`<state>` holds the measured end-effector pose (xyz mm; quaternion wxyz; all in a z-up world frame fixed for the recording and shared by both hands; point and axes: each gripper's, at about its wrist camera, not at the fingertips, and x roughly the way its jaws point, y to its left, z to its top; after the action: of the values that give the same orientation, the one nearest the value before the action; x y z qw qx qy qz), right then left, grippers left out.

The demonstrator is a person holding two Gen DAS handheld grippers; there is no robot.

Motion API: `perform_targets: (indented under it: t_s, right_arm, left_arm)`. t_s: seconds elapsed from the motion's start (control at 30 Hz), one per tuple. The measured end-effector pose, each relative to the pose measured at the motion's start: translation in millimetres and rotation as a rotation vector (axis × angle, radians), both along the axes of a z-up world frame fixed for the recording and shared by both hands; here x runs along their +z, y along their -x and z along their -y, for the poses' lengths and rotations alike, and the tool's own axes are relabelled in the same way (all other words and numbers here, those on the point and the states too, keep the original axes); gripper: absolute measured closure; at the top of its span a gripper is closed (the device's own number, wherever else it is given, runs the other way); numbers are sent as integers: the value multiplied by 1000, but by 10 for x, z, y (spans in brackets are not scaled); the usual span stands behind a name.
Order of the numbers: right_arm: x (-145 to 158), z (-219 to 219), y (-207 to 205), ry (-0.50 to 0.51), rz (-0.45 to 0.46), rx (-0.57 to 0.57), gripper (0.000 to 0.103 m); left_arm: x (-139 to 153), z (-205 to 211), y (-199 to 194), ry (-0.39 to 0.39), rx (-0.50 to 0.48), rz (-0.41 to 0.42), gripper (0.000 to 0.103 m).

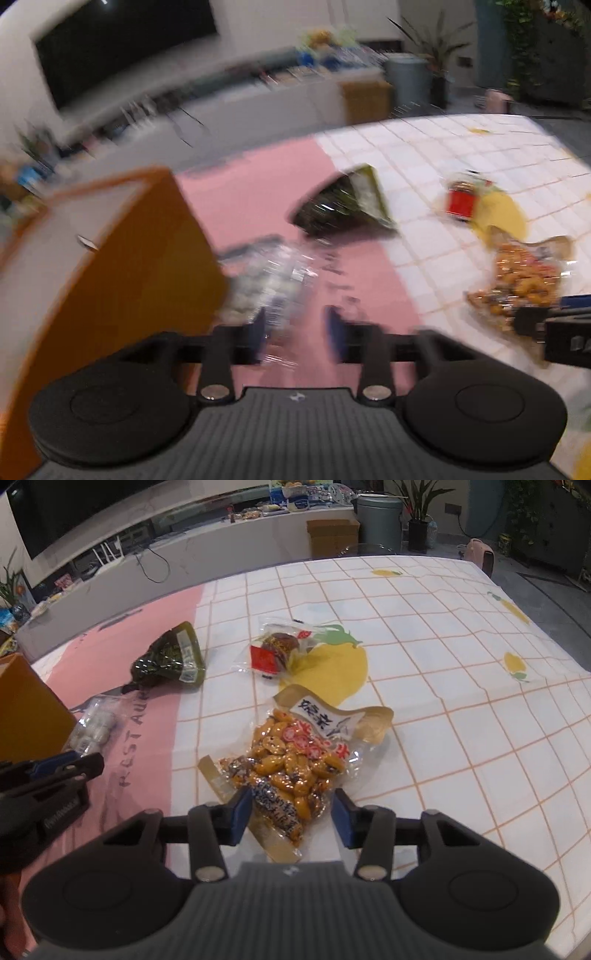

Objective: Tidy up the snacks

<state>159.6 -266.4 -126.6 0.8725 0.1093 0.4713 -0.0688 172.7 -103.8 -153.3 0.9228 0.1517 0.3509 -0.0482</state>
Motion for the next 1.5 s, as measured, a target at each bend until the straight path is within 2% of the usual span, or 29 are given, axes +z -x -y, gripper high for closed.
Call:
perform_targets:
  t_s: [0.03, 0.07, 0.1, 0.17, 0.23, 0.27, 0.33, 0.37, 0.4, 0.43, 0.57, 0.6, 0.63, 0.7, 1.03, 1.3, 1.5]
  right_arm:
    - [-1, -4, 10, -7, 3, 4, 56]
    - [-5, -14, 21, -12, 5, 8, 56]
    - [-8, -21, 28, -13, 7, 11, 54]
    - [-17, -34, 38, -12, 8, 15, 53]
    - [-21, -39, 36, -19, 10, 17, 53]
    - [-17, -47, 38, -20, 13, 20, 53]
    - [-17, -63, 38, -15, 15, 28, 53]
    - [-16, -70, 42, -11, 16, 30, 54]
    - [-15, -76, 45, -6, 18, 30, 58]
    - [-15, -84, 49, 1, 19, 31, 68]
    - [-22, -98, 67, 7, 18, 46, 73]
    - [-20, -109, 73, 14, 20, 53, 74]
    - [-15, -117, 84, 20, 23, 58, 78]
    - [13, -137, 119, 26, 40, 72, 90]
    - [80, -129, 249, 22, 36, 104, 92]
    - [107, -33, 534, -51, 5, 139, 94]
    - [110, 126, 775, -76, -27, 103, 93]
  left_arm:
    - [3, 13, 62, -32, 30, 54, 12]
    - [4, 8, 116, -46, 53, 97, 12]
    - [0, -3, 134, -47, 65, 103, 12]
    - [-37, -39, 85, -49, 84, 54, 16]
    - [-90, -72, 6, -54, 103, -6, 27]
    - [-102, -99, -31, -41, 111, -30, 29]
    - [-107, -153, -70, 2, 124, -64, 42]
    - [-104, -170, -75, 23, 127, -76, 46]
    - [-104, -178, -82, 37, 126, -86, 55]
    - [-107, -179, -61, 48, 115, -87, 64]
    - [-124, -132, -13, 53, 86, -88, 79]
    - [-125, -132, -17, 66, 84, -92, 90]
    - [-129, -131, -18, 80, 78, -103, 95]
    - [-127, -122, 4, 78, 80, -100, 96]
    - [-51, 0, 229, 148, 49, -154, 99]
    - [28, 208, 582, 218, 16, -263, 99]
    - [35, 364, 736, 264, -48, -314, 98]
